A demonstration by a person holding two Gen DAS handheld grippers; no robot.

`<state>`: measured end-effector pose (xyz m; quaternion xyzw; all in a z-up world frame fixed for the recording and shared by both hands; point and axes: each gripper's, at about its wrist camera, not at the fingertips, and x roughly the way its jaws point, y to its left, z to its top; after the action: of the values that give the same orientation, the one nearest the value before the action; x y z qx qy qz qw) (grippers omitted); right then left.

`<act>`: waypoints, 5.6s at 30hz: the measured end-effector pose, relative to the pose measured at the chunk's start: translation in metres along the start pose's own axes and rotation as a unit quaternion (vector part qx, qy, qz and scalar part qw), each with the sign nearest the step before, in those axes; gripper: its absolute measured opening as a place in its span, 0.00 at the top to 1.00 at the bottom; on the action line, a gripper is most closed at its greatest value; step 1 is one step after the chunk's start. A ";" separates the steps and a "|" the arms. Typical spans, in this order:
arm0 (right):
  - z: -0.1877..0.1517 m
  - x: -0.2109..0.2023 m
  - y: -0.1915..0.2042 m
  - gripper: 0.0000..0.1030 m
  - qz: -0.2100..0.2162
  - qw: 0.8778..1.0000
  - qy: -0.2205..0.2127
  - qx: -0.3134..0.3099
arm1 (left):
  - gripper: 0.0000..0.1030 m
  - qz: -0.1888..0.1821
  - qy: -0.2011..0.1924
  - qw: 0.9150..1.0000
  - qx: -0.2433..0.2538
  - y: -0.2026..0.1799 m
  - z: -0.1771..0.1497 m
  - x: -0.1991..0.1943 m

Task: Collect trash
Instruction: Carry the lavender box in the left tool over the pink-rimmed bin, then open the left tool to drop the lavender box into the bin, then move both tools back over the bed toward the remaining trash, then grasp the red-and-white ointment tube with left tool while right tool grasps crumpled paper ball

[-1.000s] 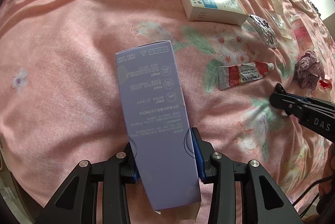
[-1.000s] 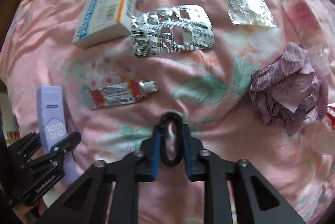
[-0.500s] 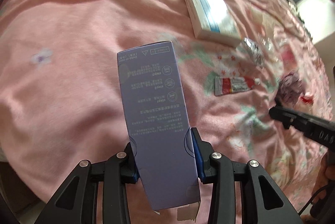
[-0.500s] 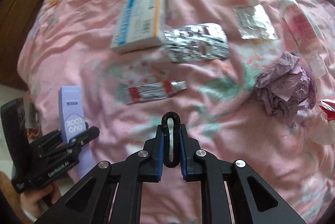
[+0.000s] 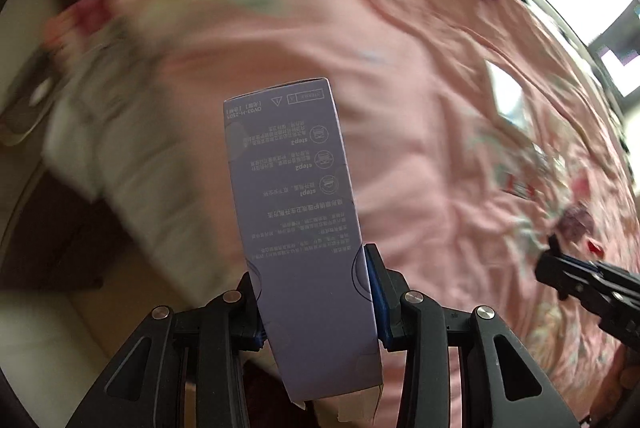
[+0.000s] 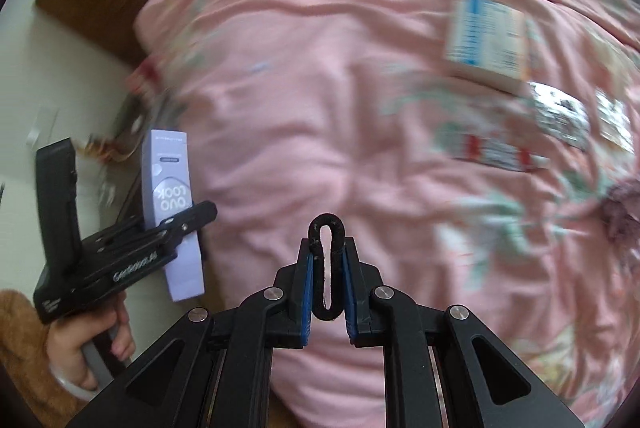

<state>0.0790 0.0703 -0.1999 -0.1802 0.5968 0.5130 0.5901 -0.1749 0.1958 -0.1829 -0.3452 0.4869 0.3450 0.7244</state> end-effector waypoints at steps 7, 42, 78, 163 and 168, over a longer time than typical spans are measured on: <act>-0.018 0.036 0.086 0.87 0.040 0.994 0.049 -0.094 | 0.61 0.068 0.016 0.991 -0.118 0.110 -0.064 -0.018; -0.107 0.172 0.240 0.87 0.080 0.927 0.216 -0.295 | 0.10 0.102 0.199 0.918 -0.326 0.263 -0.236 0.134; -0.161 0.318 0.266 0.21 0.088 0.911 0.281 -0.289 | 0.10 0.207 0.172 0.877 -0.398 0.301 -0.298 0.066; -0.108 -0.104 -0.185 0.16 0.016 0.913 -0.142 0.382 | 0.94 -0.122 0.080 0.901 0.408 -0.323 0.078 0.097; -0.101 -0.108 -0.189 0.16 0.007 0.916 -0.145 0.374 | 0.94 -0.130 0.077 0.909 0.388 -0.319 0.074 0.091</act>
<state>0.2070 -0.1324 -0.2020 0.1338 0.6541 0.2771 0.6910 0.1522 0.1059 -0.1947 -0.1229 0.5870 0.0042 0.8002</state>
